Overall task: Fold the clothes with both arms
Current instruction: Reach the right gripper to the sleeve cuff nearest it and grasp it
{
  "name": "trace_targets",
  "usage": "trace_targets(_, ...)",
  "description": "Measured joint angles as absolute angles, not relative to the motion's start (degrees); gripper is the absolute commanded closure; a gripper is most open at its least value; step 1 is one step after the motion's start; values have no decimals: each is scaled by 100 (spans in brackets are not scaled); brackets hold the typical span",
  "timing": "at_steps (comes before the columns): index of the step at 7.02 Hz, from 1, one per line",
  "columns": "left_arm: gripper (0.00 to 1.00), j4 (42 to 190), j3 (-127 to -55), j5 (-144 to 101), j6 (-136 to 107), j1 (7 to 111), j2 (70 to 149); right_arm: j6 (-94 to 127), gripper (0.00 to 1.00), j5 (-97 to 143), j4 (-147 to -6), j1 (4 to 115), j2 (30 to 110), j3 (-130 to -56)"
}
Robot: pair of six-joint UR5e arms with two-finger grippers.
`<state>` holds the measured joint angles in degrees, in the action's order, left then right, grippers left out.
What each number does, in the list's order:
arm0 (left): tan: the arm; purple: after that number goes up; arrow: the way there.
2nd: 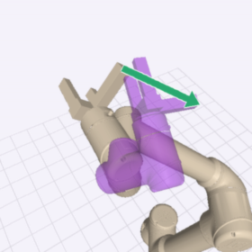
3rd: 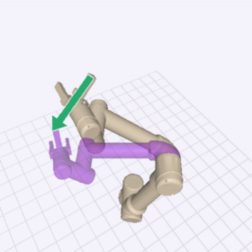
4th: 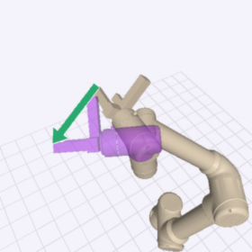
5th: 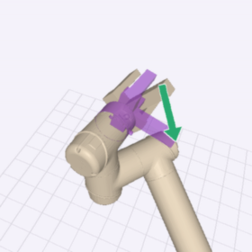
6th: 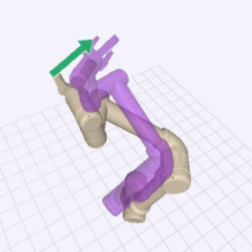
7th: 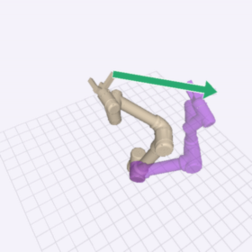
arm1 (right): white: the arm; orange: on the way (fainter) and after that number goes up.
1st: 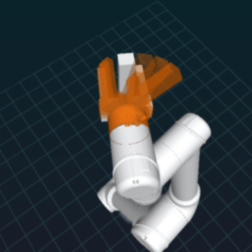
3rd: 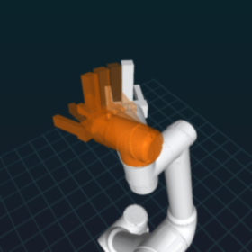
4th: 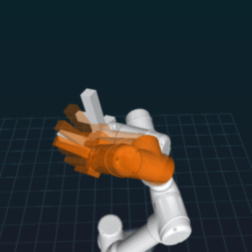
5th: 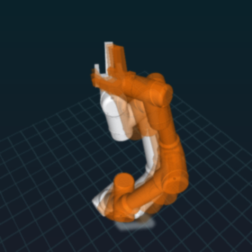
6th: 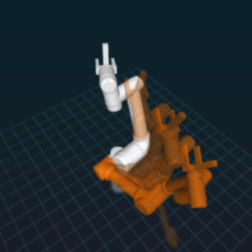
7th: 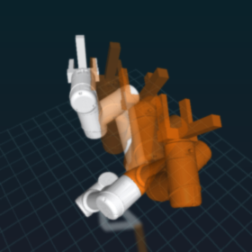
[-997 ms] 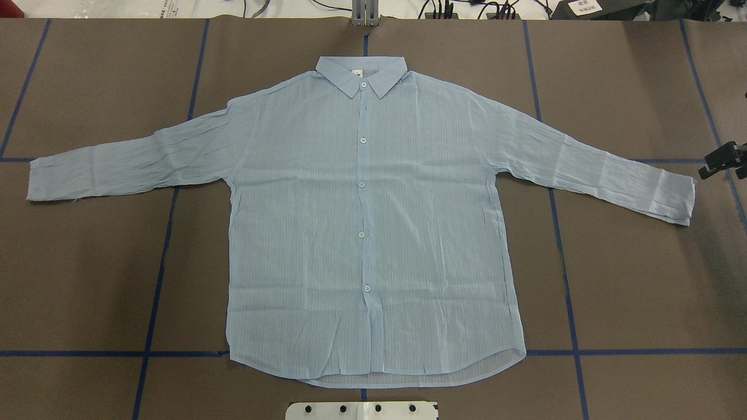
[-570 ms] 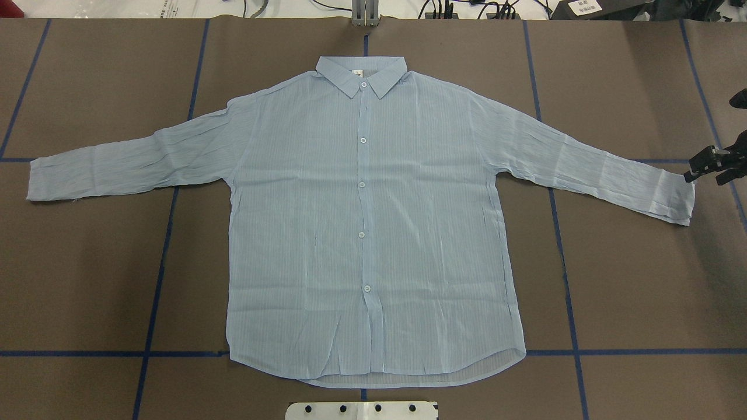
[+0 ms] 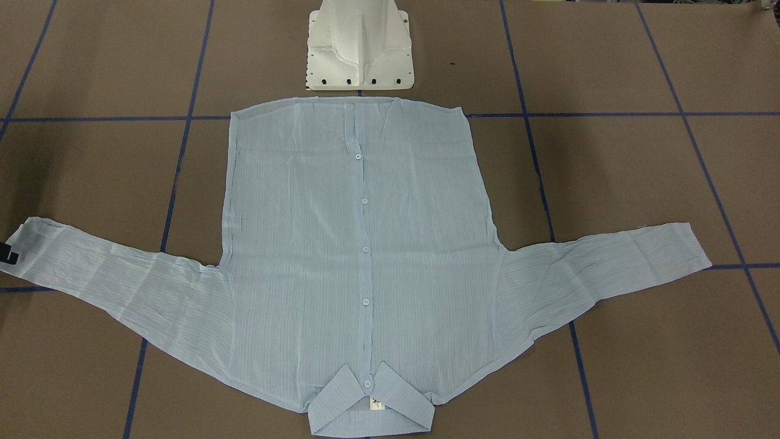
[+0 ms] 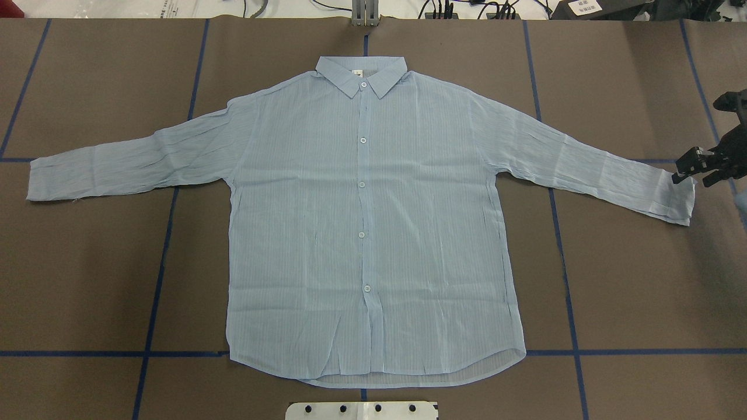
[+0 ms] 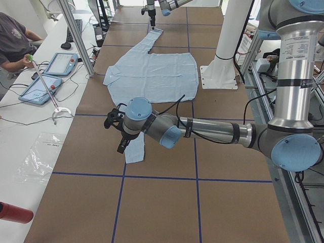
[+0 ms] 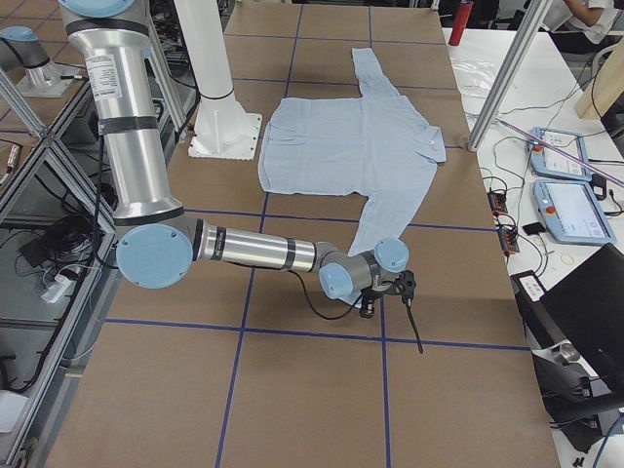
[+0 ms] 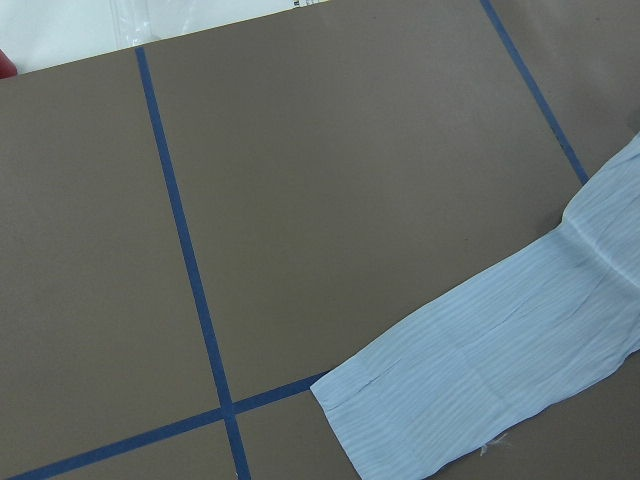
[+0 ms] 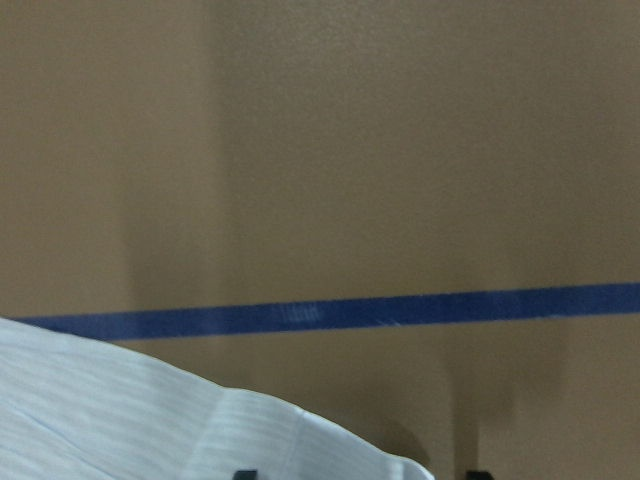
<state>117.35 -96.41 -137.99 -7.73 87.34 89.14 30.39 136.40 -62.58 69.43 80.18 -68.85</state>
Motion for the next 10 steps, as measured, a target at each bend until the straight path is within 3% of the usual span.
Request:
trace_targets(1,0,11740,-9651,-13799,-774,8733,8913,3055,82,13643,-6255,6910,7985,-6829)
trace_targets(2,0,11742,-9664,-13799,-774,8734,8912,3065,100,13646,-6258,6897,7978,-6805)
trace_targets(7,0,11736,-9760,-13799,-781,8736,8906,3284,100,13727,-6269,6908,7957,-7012)
trace_targets(10,0,11731,-9848,-13809,-785,8734,8897,4405,100,14080,-6314,6835,7857,-8015)
